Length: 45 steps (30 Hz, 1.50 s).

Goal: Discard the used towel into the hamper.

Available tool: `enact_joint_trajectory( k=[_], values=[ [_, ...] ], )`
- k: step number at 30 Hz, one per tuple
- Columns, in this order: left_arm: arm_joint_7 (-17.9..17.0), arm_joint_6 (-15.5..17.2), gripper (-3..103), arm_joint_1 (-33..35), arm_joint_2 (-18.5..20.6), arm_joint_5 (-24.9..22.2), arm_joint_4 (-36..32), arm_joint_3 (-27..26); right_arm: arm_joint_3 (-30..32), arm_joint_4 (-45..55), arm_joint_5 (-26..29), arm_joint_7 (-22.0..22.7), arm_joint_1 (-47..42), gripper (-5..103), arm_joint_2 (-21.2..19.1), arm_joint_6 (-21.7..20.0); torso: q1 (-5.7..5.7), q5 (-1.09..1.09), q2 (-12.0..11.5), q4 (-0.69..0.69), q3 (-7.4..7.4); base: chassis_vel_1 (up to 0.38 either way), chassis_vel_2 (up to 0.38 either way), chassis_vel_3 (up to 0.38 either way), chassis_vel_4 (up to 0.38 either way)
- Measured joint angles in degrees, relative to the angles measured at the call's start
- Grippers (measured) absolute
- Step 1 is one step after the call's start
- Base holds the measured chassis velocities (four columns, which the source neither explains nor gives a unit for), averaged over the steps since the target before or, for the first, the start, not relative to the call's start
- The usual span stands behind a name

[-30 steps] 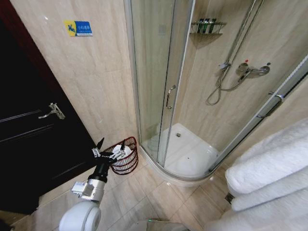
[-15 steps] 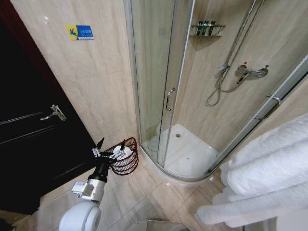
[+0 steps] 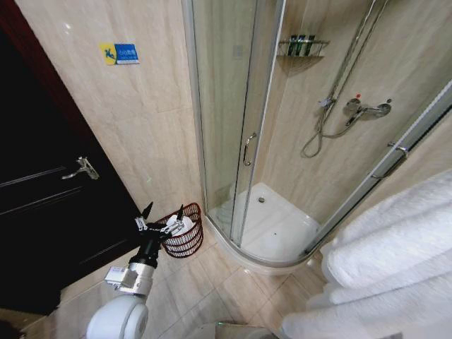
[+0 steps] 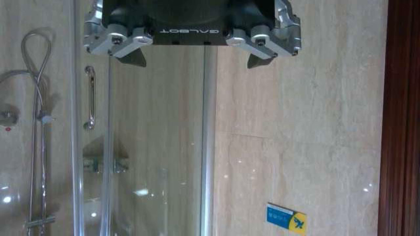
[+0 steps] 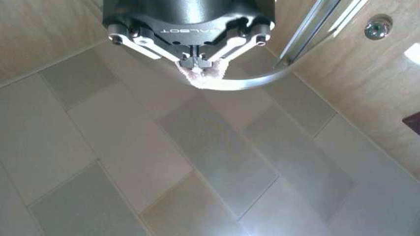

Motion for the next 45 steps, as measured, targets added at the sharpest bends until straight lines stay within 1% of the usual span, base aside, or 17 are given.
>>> enact_joint_trajectory(
  k=[11, 14, 17, 18, 19, 20, 21, 23, 25, 26, 28, 29, 31, 33, 39, 40, 45],
  values=[
    [0.0, 0.0, 100, 0.0, 0.0, 0.0, 0.0, 0.0, 0.15, 0.07, 0.02, 0.0, -0.18, 2, 0.2, 0.0, -0.16, 0.01, -0.32, 0.0, -0.17, 0.083, 0.081, -0.095, -0.089],
    [0.0, 0.0, 100, 0.0, 0.0, 0.0, 0.0, 0.0, 0.19, 0.15, 0.02, -0.01, -0.23, 2, 0.32, 0.0, -0.19, -0.03, -0.39, 0.0, -0.21, 0.218, 0.192, -0.2, -0.176],
    [0.0, 0.0, 100, 0.0, 0.0, 0.0, 0.0, 0.0, 0.19, 0.18, 0.04, -0.01, -0.29, 2, 0.38, 0.0, -0.2, 0.02, -0.46, 0.0, -0.23, 0.239, 0.231, -0.219, -0.227],
    [0.0, 0.0, 100, 0.0, 0.0, 0.0, 0.0, 0.0, 0.19, 0.26, 0.08, -0.01, -0.31, 2, 0.39, 0.03, -0.21, -0.05, -0.49, 0.02, -0.25, 0.245, 0.269, -0.234, -0.24],
    [0.0, 0.0, 100, 0.0, 0.0, 0.0, 0.0, 0.0, 0.18, 0.41, 0.28, 0.01, -0.33, 2, 0.41, 0.1, -0.23, -0.03, -0.5, 0.01, -0.27, 0.263, 0.269, -0.239, -0.243],
    [0.0, 0.0, 100, 0.0, 0.0, 0.0, 0.0, 0.0, 0.18, 0.51, 0.51, 0.08, -0.37, 2, 0.43, 0.11, -0.27, 0.05, -0.5, -0.01, -0.29, 0.25, 0.258, -0.239, -0.243],
    [0.0, 0.0, 100, 0.0, 0.0, 0.0, 0.0, 0.0, 0.18, 0.51, 0.51, 0.08, -0.37, 2, 0.43, 0.11, -0.27, 0.05, -0.5, -0.01, -0.29, 0.25, 0.258, -0.239, -0.243],
    [0.0, 0.0, 100, -0.01, 0.02, 0.0, 0.0, -0.01, 0.14, 0.79, 0.77, 0.15, -0.41, 2, 0.37, 0.15, -0.25, -0.1, -0.57, 0.0, -0.3, 0.222, 0.167, -0.232, -0.216],
    [0.0, 0.0, 100, 0.0, 0.04, 0.0, 0.0, -0.01, 0.05, 0.84, 0.77, 0.15, -0.37, 2, 0.36, 0.19, -0.27, -0.08, -0.58, -0.01, -0.32, 0.159, 0.159, -0.21, -0.116],
    [0.0, 0.0, 100, 0.0, 0.04, 0.0, 0.0, -0.01, -0.12, 0.93, 0.76, 0.15, -0.32, 2, 0.37, 0.19, -0.31, -0.01, -0.58, 0.0, -0.34, 0.159, -0.002, -0.083, -0.116],
    [-0.01, 0.0, 100, 0.0, 0.03, 0.0, 0.0, -0.02, -0.32, 1.01, 0.74, 0.15, -0.28, 2, 0.4, 0.19, -0.31, 0.02, -0.6, 0.02, -0.35, 0.123, -0.002, 0.017, -0.061],
    [-0.01, 0.0, 100, 0.01, 0.03, 0.0, 0.0, -0.02, -0.61, 1.15, 0.67, 0.14, -0.19, 2, 0.48, 0.19, -0.3, -0.03, -0.63, 0.03, -0.34, 0.032, 0.051, 0.017, 0.003],
    [-0.01, 0.0, 100, 0.0, 0.0, 0.0, 0.0, 0.0, -1.2, 1.29, 0.49, 0.11, -0.01, 2, 0.65, 0.19, -0.3, 0.05, -0.66, 0.01, -0.35, -0.059, 0.021, 0.037, 0.017],
    [0.0, 0.0, 100, 0.0, -0.02, 0.0, 0.0, 0.01, -1.51, 1.32, 0.37, 0.08, 0.08, 2, 0.71, 0.19, -0.3, 0.06, -0.67, 0.0, -0.36, -0.065, -0.001, 0.028, 0.039],
    [0.0, 0.0, 100, 0.0, -0.02, 0.0, 0.0, 0.02, -2.86, 1.34, -0.1, 0.05, 0.85, 2, 0.39, 0.13, -0.33, 0.02, -0.71, 0.0, -0.38, -0.03, -0.004, 0.077, 0.07],
    [0.0, 0.0, 100, 0.0, -0.02, 0.0, 0.0, 0.02, -3.36, 1.37, -0.36, 0.04, 1.08, 2, 0.23, 0.13, -0.34, -0.03, -0.71, 0.0, -0.39, 0.069, 0.047, 0.04, 0.064],
    [0.0, 0.0, 100, 0.0, 0.0, 0.0, 0.0, 0.0, -5.56, 1.89, -1.22, 0.01, 2.09, 2, 0.15, 0.11, -0.36, -0.04, -0.74, 0.0, -0.41, 0.097, 0.086, 0.043, 0.056]
  ],
)
